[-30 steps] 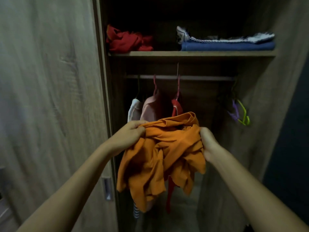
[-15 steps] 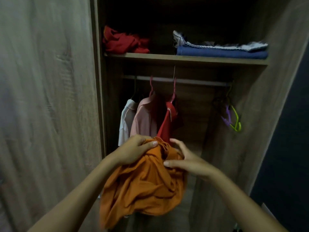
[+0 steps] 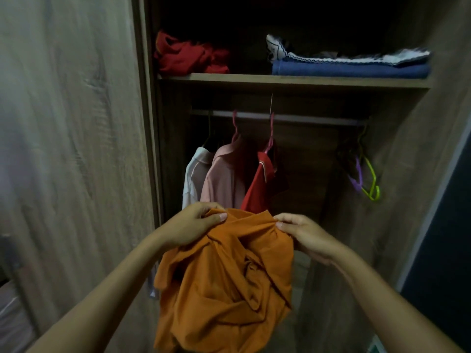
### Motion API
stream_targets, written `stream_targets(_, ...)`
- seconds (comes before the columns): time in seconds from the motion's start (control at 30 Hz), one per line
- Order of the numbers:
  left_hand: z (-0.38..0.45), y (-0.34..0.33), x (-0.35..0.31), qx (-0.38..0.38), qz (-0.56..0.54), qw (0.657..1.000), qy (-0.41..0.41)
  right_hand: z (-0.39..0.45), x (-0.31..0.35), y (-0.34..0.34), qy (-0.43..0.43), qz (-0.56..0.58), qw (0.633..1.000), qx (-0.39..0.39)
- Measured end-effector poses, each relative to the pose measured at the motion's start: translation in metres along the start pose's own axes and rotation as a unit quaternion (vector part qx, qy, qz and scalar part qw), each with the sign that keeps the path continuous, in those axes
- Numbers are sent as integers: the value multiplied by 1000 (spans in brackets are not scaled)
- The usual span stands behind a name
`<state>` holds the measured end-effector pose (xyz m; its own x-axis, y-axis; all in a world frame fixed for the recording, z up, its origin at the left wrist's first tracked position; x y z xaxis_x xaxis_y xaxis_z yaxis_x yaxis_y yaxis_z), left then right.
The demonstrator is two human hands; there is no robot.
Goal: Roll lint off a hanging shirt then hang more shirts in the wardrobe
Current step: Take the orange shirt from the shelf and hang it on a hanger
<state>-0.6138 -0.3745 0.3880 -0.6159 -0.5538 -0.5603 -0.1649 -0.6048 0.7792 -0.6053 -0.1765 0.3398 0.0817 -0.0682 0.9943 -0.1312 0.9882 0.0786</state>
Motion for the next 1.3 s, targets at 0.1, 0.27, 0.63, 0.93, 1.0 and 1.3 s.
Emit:
stream_targets(0.1, 4, -1, 2, -12, 11, 1000, 6, 3, 4, 5, -2, 9, 1000, -18)
stream_targets(0.27, 11, 0, 1, -37, 26, 999, 19, 6, 15, 6, 14, -4, 999, -51)
stream_targets(0.63, 12, -38, -2, 91, 100, 991, 11, 12, 4, 14, -15, 141, 986, -93)
stream_targets(0.93, 4, -32, 8, 76, 58, 995, 31, 6, -4, 49, -25, -7, 985, -168)
stream_targets(1.0, 6, -26, 10, 46, 2, 998, 47, 5, 1, 43, 22, -71, 988, -137)
stream_targets(1.3, 14, -19, 8, -10, -55, 998, 43, -3, 7, -33, 121, -16, 989, 81)
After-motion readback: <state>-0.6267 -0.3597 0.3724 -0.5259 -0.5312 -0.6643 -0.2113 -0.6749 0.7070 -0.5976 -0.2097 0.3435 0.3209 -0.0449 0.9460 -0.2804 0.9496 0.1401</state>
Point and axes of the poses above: each hand's wrist, its own z-axis towards the middle knuckle, its own y-axis out of the back of the hand, x = y × z, the point moved 10 cm from there along z, towards the middle knuckle, and after that the axes turned 14 degrees about z, right-handed, at the moved point
